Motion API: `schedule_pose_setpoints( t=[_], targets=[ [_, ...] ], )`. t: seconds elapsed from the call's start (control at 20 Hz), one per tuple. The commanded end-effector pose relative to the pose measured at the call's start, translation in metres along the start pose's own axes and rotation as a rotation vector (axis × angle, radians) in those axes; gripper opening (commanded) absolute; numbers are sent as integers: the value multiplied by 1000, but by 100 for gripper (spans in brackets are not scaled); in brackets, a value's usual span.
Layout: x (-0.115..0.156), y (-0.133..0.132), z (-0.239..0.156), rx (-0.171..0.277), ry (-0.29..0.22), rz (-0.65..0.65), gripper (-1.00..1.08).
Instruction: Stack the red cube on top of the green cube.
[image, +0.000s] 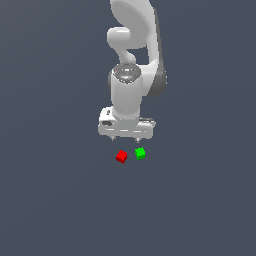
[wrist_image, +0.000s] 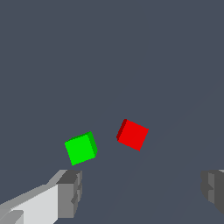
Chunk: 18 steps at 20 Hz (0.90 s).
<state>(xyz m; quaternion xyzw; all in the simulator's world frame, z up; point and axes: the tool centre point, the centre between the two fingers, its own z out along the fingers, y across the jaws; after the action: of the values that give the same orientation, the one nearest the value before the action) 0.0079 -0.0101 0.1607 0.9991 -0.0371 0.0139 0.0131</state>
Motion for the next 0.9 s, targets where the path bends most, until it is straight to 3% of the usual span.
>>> schedule_pose_setpoints(
  t=[0.0,0.45,0.85],
  targets=[
    [1,2,11,1,-5,51,100],
    [6,12,63,11,-23,291,100],
    [8,17,89,17,-33,411,100]
  ],
)
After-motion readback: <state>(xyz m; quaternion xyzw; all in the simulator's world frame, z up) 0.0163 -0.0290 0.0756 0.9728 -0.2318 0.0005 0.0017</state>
